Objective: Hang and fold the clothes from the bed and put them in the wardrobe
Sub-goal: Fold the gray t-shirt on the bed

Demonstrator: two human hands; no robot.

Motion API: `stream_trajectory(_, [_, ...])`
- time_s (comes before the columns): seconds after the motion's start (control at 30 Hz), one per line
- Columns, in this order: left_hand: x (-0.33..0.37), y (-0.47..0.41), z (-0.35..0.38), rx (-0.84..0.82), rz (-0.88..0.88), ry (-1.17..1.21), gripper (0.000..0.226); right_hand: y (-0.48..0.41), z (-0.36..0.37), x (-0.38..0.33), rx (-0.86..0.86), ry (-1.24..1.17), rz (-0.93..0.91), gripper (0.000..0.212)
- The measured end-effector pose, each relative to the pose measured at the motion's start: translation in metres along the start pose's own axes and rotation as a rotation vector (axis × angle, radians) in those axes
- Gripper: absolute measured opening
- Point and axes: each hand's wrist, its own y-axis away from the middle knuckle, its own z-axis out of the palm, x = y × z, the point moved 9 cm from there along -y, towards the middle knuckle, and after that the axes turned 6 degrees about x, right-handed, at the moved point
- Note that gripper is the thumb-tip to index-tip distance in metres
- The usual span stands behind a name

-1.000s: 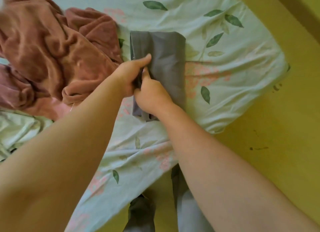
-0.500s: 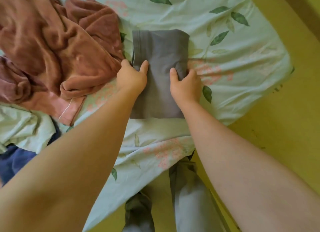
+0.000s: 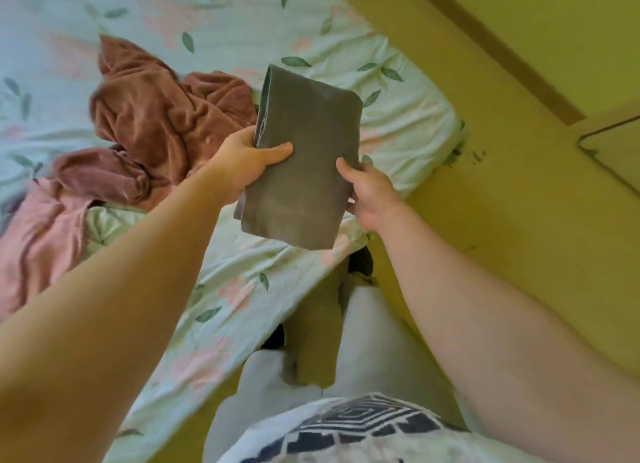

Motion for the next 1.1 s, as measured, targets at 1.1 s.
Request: stream_trajectory(1.1, [0.094,0.463,0.073,-0.827,0.584,-0.041,0.034,0.639,-0.128,-0.017,0.665,0.895,-0.97,0.046])
